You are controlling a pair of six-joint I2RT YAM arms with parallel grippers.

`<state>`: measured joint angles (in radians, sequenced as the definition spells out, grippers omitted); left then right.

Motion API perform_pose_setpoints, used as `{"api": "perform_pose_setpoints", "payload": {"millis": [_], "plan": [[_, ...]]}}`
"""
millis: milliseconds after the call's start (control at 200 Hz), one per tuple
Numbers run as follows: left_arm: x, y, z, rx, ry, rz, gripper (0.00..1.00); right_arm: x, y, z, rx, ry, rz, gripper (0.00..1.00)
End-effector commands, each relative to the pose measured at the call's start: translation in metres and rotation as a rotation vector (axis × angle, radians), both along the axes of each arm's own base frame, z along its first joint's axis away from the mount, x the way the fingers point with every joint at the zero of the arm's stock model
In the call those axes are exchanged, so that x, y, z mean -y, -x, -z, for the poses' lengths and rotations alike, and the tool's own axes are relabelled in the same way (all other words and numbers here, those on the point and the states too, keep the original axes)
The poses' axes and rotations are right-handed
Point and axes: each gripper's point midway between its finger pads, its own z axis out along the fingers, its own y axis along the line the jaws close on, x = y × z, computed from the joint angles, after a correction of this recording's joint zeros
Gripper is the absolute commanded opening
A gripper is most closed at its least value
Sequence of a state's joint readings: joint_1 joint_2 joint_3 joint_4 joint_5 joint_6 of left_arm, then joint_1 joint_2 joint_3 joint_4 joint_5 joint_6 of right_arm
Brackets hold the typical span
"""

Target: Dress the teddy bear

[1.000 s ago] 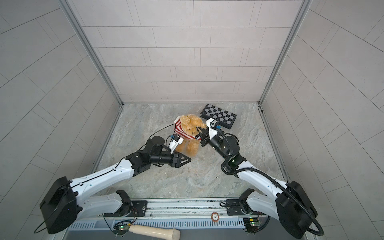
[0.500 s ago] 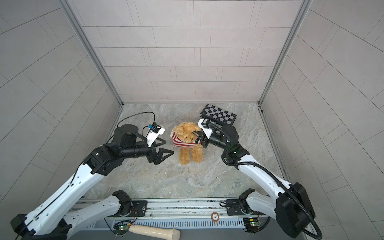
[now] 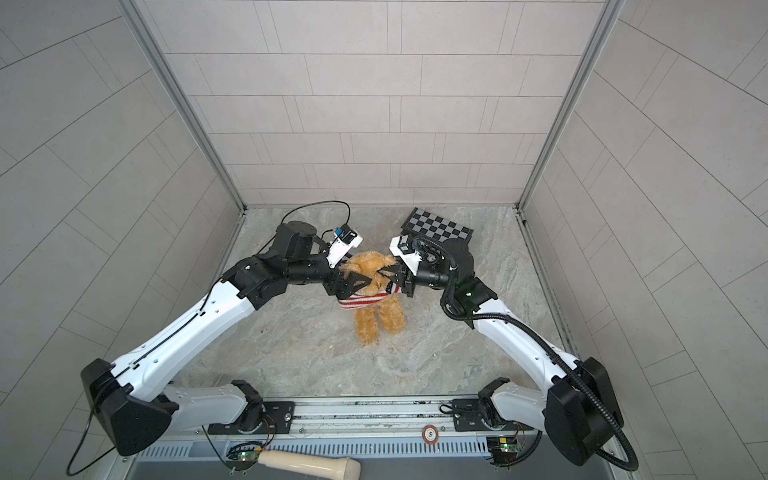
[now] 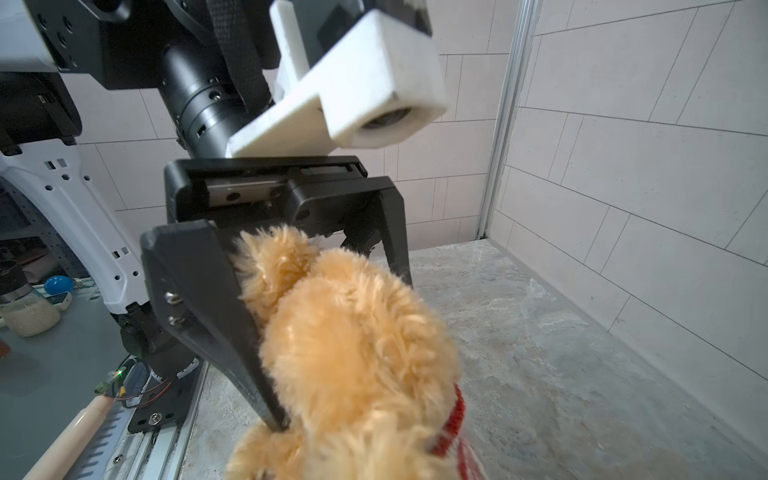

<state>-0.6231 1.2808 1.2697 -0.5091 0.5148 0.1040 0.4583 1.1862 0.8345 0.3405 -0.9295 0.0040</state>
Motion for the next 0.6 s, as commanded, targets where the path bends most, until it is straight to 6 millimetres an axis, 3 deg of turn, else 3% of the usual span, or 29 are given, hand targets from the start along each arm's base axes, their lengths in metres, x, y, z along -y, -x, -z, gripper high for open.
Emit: {"api": "perform_pose_setpoints", "payload": {"millis": [0, 155, 265, 365, 461, 596], "plan": [[0.018, 0.001, -0.025, 0.051, 0.062, 0.083, 0.77, -0.006, 0.007, -0.023, 0.063, -0.033, -0.057, 0.0], [0.029, 0.009, -0.007, 0.02, 0.011, 0.129, 0.55, -0.007, 0.0, -0.035, 0.049, -0.086, -0.028, 0.0], [0.031, 0.008, -0.005, 0.01, 0.015, 0.132, 0.2, -0.01, -0.006, -0.034, 0.015, -0.094, -0.013, 0.0], [0.024, 0.0, -0.017, 0.029, 0.072, 0.083, 0.0, -0.005, -0.012, -0.034, 0.003, -0.107, 0.045, 0.0], [0.002, -0.018, -0.032, 0.03, 0.164, -0.015, 0.0, 0.006, -0.006, -0.039, -0.026, -0.124, 0.096, 0.41], [-0.031, -0.037, -0.045, 0.011, 0.293, -0.107, 0.0, 0.029, 0.021, -0.034, -0.021, -0.149, 0.159, 0.82]]}}
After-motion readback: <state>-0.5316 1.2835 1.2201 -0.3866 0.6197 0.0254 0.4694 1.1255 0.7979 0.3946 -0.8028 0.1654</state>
